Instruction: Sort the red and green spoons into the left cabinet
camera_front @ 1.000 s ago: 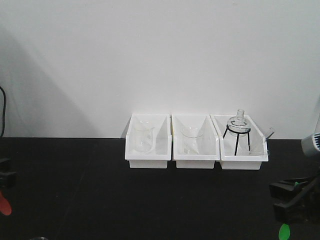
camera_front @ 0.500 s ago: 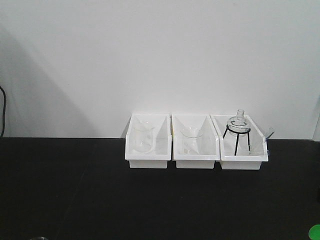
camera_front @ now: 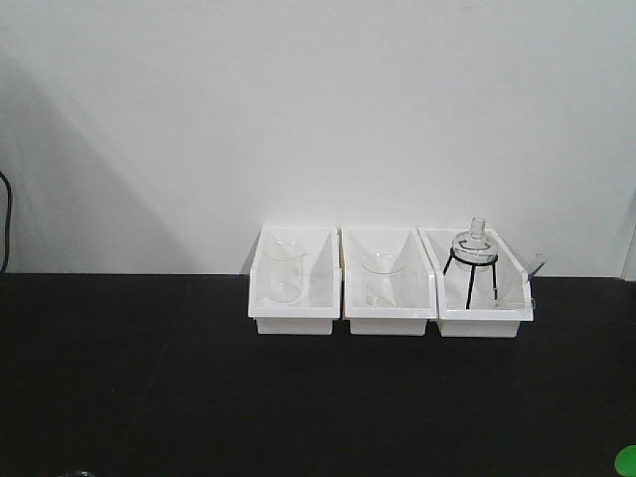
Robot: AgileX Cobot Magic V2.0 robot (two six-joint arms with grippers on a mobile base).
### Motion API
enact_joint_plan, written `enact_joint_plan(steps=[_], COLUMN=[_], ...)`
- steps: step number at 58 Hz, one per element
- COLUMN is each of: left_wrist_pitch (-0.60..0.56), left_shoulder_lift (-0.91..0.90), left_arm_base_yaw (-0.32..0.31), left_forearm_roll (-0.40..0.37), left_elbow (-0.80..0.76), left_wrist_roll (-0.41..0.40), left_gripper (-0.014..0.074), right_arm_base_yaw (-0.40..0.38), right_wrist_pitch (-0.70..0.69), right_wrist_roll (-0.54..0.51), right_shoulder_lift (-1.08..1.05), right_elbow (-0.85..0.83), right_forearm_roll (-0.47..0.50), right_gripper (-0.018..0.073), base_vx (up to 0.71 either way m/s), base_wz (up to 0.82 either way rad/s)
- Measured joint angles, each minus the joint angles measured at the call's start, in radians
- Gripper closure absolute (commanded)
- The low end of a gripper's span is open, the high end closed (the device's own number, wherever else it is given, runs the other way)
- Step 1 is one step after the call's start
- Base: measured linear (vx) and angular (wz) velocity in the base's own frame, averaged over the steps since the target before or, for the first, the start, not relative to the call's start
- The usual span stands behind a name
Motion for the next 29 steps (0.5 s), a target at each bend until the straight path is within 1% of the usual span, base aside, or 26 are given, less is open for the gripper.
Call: enact_joint_plan(steps=[29], left_wrist_pitch=[0.0], left_shoulder_lift=[0.0], left_arm_base_yaw=[0.0], left_forearm_roll=[0.0], left_elbow=[0.0], left_wrist_roll=[0.001], left_gripper=[0.06], right_arm_base_yaw=[0.0], right_wrist_pitch=[0.0], right_wrist_roll=[0.0], right_shoulder_lift=[0.0], right_elbow=[0.0], right_forearm_roll=[0.001], right_gripper=[0.0564], base_vx=[0.0], base_wz=[0.0])
